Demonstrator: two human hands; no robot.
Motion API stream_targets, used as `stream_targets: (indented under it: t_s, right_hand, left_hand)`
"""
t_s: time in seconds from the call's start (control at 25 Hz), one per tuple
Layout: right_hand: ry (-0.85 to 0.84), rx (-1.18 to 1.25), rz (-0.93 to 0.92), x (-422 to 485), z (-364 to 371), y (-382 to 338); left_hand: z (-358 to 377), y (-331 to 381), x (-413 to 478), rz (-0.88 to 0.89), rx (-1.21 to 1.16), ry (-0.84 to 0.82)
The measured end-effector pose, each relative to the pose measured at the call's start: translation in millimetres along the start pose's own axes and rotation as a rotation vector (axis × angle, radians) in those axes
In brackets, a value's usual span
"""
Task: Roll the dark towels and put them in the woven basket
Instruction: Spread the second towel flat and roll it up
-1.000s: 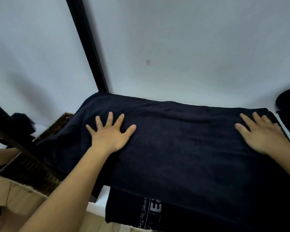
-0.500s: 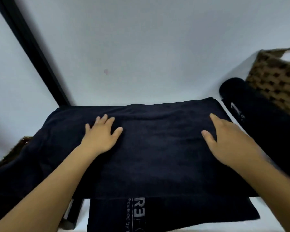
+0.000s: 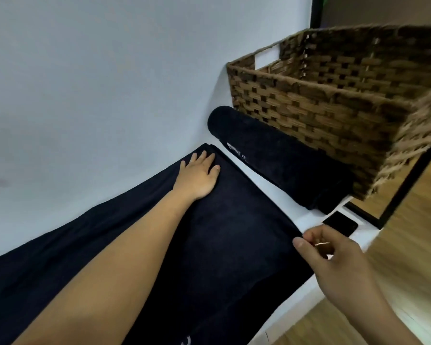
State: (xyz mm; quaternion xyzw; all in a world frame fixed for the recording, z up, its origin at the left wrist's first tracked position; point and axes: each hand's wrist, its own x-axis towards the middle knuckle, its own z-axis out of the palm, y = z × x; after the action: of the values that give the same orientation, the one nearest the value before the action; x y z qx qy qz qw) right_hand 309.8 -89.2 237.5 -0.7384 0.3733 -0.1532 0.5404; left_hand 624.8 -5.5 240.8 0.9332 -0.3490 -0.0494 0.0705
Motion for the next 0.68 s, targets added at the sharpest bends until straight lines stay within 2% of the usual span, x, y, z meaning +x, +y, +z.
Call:
stream_targets:
  t_s: [0.12, 0.28, 0.32, 0.44, 0.48, 0.52, 0.6, 0.68]
  right_hand:
    - [-0.122, 0.013, 0.084, 6, -2, -5]
    - [0.085, 0.127, 0.052, 6, -8, -12]
    - [0.107, 0.191, 0.073, 3, -5, -8]
    - [0.038, 0.487, 0.258, 0, 5, -1]
    - [0.017, 0.504, 0.286, 3, 6, 0]
    - [0.014, 0.476, 0.274, 3, 7, 0]
    - [0.095, 0.34, 0.067, 0, 14, -1]
    - [0.25, 0.088, -0.36, -7, 24, -2]
  left_hand:
    - [2, 0, 9, 0.015, 0.036, 0.012]
    - [5, -2, 12, 0.005, 0.03, -0.004]
    - [5, -3, 11, 0.001, 0.034, 0.041]
    - [0, 5, 11, 0.092, 0.11, 0.328]
    - [-5, 11, 15, 0.084, 0.045, 0.358]
    - [-11, 17, 20, 0.006, -0.084, 0.319]
    - [-22, 25, 31, -0.242, -0.42, 0.198]
    - [-30, 26, 39, -0.425, -0.658, 0.118]
